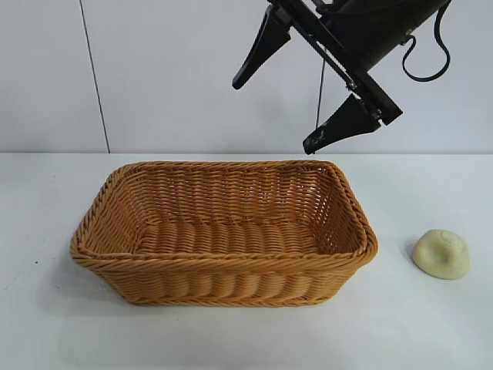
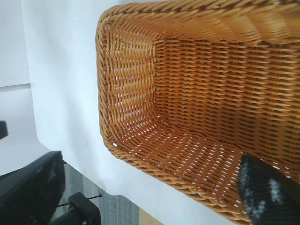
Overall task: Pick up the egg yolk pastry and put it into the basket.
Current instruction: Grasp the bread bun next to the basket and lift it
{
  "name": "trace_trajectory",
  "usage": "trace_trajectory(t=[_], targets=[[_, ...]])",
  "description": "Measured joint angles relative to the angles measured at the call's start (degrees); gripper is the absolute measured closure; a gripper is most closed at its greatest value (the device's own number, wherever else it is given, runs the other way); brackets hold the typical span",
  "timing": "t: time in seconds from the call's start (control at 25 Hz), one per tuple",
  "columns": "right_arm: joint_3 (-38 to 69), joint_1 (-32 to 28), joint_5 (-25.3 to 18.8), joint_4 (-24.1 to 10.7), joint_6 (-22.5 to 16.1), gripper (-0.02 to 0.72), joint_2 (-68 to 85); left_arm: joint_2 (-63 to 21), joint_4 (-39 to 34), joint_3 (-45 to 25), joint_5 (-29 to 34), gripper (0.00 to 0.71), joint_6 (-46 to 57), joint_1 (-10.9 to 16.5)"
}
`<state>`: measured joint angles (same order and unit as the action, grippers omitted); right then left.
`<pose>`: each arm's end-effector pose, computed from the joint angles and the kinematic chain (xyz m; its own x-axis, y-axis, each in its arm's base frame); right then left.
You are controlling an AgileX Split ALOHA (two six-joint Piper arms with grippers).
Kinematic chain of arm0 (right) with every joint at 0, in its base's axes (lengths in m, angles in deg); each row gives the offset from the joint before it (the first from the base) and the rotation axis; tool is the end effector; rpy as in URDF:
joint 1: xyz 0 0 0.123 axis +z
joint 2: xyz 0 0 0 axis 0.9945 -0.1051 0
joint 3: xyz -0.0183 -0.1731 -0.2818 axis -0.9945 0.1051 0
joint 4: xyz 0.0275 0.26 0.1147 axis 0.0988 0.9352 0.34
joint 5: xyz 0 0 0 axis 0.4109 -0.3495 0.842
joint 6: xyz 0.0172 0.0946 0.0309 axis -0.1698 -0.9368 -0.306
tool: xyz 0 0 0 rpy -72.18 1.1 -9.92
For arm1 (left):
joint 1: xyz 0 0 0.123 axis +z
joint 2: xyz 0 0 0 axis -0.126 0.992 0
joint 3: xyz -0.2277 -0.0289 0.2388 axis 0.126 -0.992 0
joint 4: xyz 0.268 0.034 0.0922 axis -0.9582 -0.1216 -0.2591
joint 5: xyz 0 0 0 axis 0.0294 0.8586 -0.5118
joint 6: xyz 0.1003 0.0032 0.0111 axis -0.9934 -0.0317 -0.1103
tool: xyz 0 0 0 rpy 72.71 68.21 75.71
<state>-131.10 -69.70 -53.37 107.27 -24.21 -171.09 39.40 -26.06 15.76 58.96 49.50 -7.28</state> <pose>0.4036 0.1636 0.2717 -0.9907 0.0949 -0.0973 0.0098 0.7638 0.6454 0.2801 -0.0100 0.3312 -0.9768 0.0054 -0.2142 0.0260 0.9953 -0.0934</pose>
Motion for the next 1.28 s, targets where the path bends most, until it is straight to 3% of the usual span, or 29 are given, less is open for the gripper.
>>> trace_trajectory(t=[0.4, 0.64, 0.76, 1.0, 1.16, 1.28], targets=[[0.00, 0.00, 0.00, 0.00, 0.00, 0.010, 0.00, -31.88, -0.01, -17.53, 0.23, 0.025, -0.68, 0.00], [0.00, 0.00, 0.00, 0.00, 0.00, 0.010, 0.00, -50.25, -0.06, -29.21, -6.26, 0.025, -0.69, 0.00], [0.00, 0.00, 0.00, 0.00, 0.00, 0.010, 0.00, -57.36, -0.06, -34.39, -9.25, 0.025, -0.69, 0.00], [0.00, 0.00, 0.00, -0.10, 2.18, 0.010, 0.00, -65.26, -0.03, -36.33, -8.72, 0.025, -0.69, 0.00], [-0.52, 0.00, -0.13, -2.77, 2.37, 0.010, 0.32, -68.84, -0.03, -36.33, -8.74, 0.025, -0.69, 0.00], [-3.61, 0.00, -0.94, -8.54, 1.37, 0.010, 0.68, -72.38, 0.03, -36.33, -8.74, 0.025, -0.69, 0.00]])
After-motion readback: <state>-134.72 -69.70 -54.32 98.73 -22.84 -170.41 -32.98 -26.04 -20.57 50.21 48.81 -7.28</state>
